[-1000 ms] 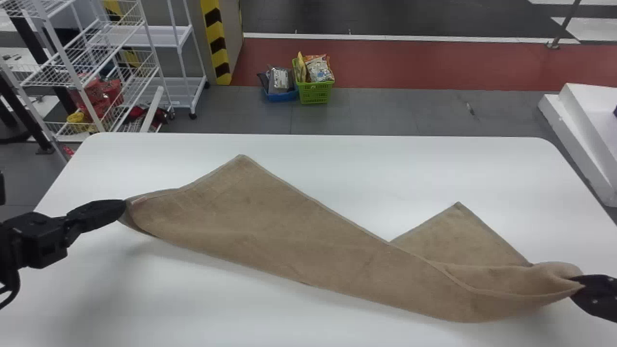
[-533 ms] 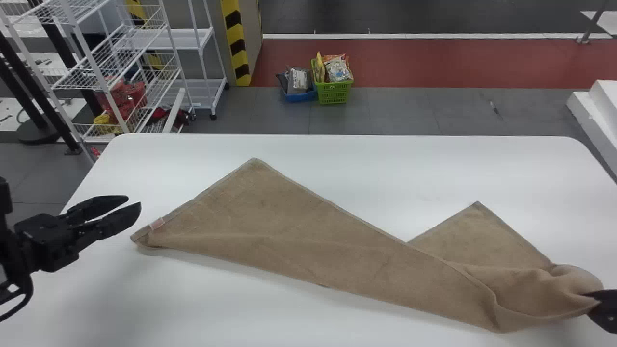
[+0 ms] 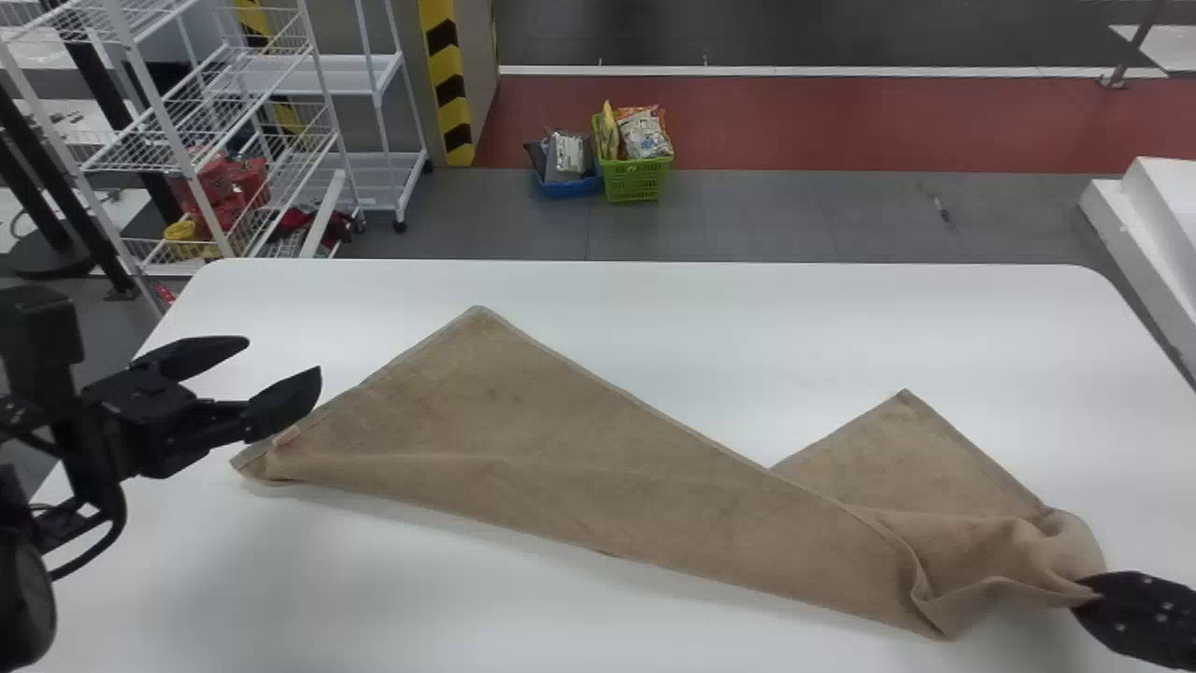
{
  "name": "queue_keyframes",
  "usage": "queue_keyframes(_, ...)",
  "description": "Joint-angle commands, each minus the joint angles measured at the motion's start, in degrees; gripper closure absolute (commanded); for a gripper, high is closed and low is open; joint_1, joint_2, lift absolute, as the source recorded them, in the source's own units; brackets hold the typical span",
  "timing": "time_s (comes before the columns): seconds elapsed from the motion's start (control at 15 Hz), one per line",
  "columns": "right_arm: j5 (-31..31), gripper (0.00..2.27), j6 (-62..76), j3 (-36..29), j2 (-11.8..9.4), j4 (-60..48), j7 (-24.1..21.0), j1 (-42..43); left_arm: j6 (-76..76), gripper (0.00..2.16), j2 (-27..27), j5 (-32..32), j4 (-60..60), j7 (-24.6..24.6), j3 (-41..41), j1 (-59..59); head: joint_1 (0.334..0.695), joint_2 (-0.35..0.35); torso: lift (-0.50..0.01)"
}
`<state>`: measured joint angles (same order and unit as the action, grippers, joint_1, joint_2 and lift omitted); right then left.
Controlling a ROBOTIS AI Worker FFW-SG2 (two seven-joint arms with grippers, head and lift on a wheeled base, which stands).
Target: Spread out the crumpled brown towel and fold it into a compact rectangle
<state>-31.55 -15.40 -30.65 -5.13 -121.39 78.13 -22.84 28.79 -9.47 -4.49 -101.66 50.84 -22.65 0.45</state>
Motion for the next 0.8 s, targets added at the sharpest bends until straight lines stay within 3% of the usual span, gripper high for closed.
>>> queue_keyframes(0.0,-0.79,1.31,-0.20,1.20,0.29,-0.34,0.19,-0.10,0.18,0.07,0.15,-1.14,1.02,-3.38,6.39,-1.42,0.695,-0.009,-0.127)
queue_keyframes(0.33,-1.67,1.31,-0.55,2.52,0.91,-0.96,0.19,-0.81,-0.53,0.08,0.68,-5.27,8.23,-12.61,16.50,-5.64,0.695,-0.072,-0.127)
queue_keyframes(0.73,-2.20,1.31,-0.38,3.49,1.52,-1.48,0.19,-1.42,-0.53,0.10,3.32,-9.75,12.89,-15.86,20.28,-9.16,0.695,-0.115,-0.127)
